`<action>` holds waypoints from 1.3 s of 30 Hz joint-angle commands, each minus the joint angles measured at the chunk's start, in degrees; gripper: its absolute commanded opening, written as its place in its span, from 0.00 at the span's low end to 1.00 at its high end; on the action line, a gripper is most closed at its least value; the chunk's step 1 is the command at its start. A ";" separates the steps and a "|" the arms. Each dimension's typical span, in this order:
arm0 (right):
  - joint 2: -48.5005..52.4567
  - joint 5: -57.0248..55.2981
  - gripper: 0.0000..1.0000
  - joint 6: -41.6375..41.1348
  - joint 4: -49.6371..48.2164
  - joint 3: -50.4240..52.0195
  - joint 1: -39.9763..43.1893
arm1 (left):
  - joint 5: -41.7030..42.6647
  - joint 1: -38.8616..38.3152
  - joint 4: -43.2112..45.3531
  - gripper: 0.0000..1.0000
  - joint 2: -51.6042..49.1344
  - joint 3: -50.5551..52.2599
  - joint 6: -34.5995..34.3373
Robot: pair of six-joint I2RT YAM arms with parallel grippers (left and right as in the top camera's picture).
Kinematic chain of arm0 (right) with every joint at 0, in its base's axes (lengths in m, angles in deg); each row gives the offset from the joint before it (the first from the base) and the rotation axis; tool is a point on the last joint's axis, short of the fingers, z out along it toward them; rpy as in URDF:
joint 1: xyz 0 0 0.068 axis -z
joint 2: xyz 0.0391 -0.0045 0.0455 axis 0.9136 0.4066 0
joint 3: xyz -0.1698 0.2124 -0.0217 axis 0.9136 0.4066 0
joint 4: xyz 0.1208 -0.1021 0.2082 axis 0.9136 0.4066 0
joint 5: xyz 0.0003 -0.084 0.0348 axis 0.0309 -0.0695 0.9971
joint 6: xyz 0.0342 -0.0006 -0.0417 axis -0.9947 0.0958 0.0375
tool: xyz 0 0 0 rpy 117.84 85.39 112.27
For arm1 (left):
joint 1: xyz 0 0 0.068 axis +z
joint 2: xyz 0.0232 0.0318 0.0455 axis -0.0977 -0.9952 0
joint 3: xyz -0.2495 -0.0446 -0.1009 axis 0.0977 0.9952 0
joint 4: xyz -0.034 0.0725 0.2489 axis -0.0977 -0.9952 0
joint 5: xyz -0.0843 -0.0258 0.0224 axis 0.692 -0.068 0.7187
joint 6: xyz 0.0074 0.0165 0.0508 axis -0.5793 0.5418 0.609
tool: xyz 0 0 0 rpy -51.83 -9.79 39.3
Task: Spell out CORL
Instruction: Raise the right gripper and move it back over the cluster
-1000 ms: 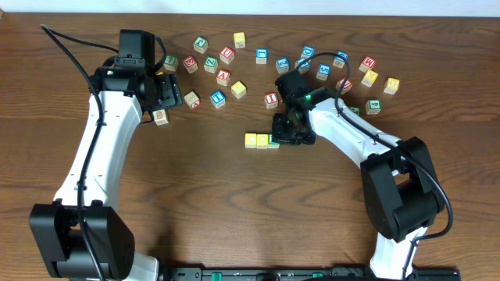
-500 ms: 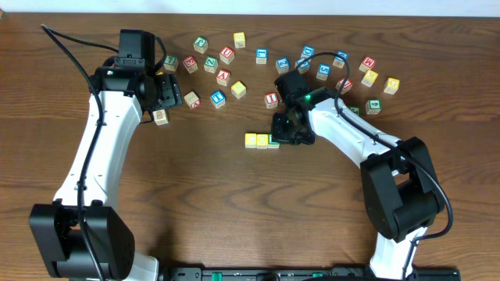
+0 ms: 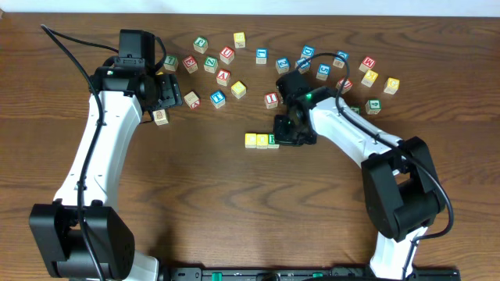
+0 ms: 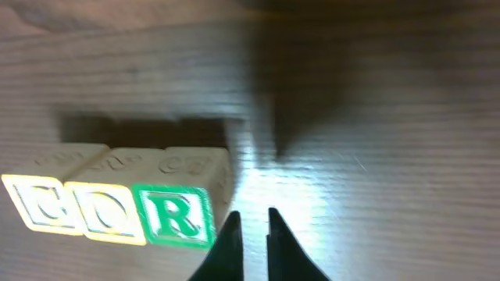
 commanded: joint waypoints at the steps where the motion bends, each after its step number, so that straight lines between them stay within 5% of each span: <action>1: -2.89 -3.43 0.12 2.34 2.10 -3.93 2.14 | -0.92 0.13 -0.13 0.82 -0.13 -1.25 -0.52; 7: -3.65 -4.31 0.47 7.67 7.65 -11.82 5.16 | -0.92 0.13 -0.11 0.82 -0.13 -1.25 -0.52; 12: -3.63 -4.28 0.60 11.76 9.57 -19.26 6.21 | -0.92 0.13 -0.13 0.82 -0.13 -1.25 -0.52; 24: 0.13 -4.20 0.60 15.23 4.39 -39.19 5.97 | -0.92 0.13 -0.13 0.82 -0.13 -1.25 -0.52; 33: 18.34 -4.66 0.60 17.53 11.19 -68.59 3.89 | -0.92 0.13 -0.13 0.82 -0.13 -1.25 -0.52; 39: 27.39 -8.00 0.60 17.49 7.69 -71.41 2.82 | -0.92 0.13 -0.13 0.82 -0.13 -1.25 -0.52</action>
